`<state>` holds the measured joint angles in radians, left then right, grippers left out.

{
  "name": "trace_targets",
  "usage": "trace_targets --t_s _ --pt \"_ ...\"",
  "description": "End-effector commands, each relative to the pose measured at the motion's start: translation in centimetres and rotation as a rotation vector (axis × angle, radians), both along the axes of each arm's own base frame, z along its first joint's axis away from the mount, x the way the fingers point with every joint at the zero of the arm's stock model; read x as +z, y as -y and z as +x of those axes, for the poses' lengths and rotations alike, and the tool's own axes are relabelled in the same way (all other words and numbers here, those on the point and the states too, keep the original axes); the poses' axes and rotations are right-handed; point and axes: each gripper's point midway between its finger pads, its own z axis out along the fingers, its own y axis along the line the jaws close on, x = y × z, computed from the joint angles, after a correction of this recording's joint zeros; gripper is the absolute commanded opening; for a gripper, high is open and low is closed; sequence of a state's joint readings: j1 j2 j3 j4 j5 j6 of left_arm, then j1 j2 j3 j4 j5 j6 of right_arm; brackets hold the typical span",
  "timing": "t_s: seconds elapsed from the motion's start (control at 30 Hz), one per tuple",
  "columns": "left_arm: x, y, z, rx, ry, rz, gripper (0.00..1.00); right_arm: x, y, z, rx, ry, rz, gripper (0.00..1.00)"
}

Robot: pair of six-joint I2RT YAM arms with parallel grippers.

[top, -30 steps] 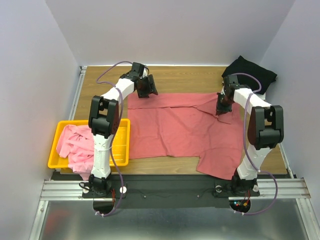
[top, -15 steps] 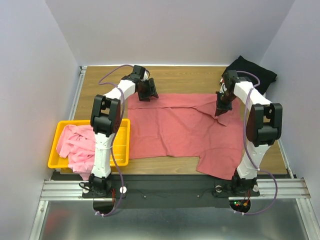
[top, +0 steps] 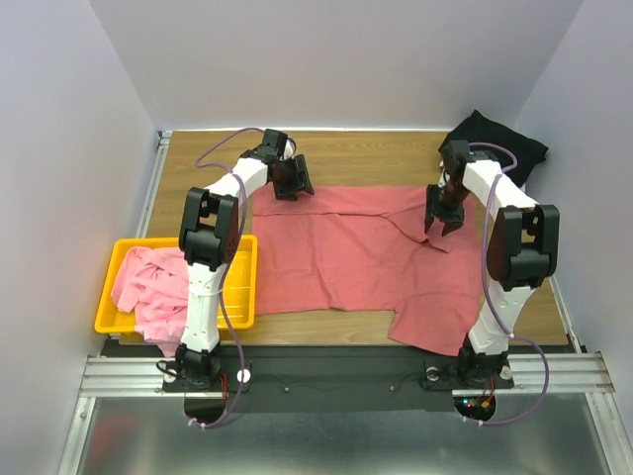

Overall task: Fold and stack the t-shirts
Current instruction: Fold the tshirt

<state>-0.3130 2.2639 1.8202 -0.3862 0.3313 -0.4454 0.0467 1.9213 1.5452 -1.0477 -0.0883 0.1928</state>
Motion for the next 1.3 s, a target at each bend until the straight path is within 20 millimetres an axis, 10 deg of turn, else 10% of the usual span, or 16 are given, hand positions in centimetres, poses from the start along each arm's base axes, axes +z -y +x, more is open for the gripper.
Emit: trace_targets --t_s 0.0,0.4,0.97,1.27 --pt "1.8 0.2 1.0 -0.021 0.047 -0.011 0.68 0.6 1.6 0.8 -0.084 0.037 -0.070 0.55" --pt "1.3 -0.7 0.5 -0.020 0.037 0.004 0.68 -1.2 5.0 0.4 -0.276 0.072 -0.064 0.50" --pt "1.2 -0.7 1.4 -0.020 0.040 0.000 0.67 -3.7 5.0 -0.3 -0.320 0.029 -0.003 0.44" --pt "1.2 -0.7 1.4 -0.014 0.038 -0.005 0.68 -1.3 7.0 0.2 -0.290 0.073 -0.106 0.13"
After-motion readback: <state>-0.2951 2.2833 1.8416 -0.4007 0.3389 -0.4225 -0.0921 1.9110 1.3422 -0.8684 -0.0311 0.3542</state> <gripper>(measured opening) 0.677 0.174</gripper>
